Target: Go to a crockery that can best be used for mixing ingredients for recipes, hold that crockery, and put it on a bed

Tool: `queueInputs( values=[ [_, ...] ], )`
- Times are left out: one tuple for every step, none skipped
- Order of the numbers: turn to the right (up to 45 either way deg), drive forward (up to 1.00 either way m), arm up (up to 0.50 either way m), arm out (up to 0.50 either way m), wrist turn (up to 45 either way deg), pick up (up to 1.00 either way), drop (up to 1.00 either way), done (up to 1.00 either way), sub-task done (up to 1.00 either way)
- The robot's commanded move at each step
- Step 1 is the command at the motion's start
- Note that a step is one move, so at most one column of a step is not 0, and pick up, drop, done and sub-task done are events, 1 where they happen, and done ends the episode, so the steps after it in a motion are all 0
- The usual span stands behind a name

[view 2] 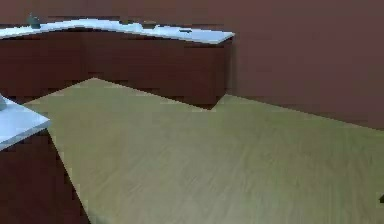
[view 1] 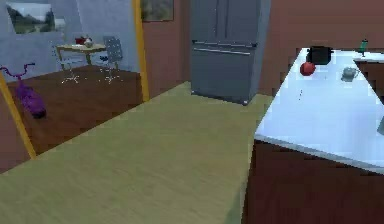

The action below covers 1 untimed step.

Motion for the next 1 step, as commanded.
queueInputs(
  values=[
    [45.0,0.0,0.0,0.0,0.0,0.0,0.0,0.0,0.0]
  ],
)
